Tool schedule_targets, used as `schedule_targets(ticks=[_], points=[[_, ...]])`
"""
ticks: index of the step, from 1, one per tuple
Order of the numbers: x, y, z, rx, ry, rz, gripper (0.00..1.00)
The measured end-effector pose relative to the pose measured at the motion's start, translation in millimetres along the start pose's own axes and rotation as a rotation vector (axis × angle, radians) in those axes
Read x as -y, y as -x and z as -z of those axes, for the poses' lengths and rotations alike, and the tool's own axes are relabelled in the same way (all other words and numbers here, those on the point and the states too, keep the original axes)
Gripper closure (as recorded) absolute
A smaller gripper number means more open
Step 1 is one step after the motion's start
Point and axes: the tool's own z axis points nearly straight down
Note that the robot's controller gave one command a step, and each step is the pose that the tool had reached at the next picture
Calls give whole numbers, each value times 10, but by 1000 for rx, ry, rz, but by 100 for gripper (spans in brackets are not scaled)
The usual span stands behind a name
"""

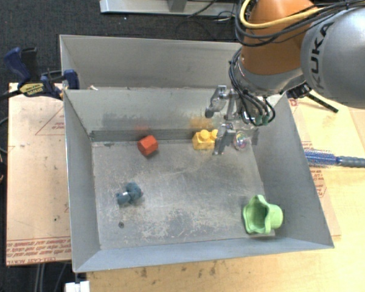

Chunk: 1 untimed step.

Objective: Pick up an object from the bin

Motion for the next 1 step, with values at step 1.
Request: schedule_targets(ticks=[1], points=[[243,41,-999,11,2,-182,0]])
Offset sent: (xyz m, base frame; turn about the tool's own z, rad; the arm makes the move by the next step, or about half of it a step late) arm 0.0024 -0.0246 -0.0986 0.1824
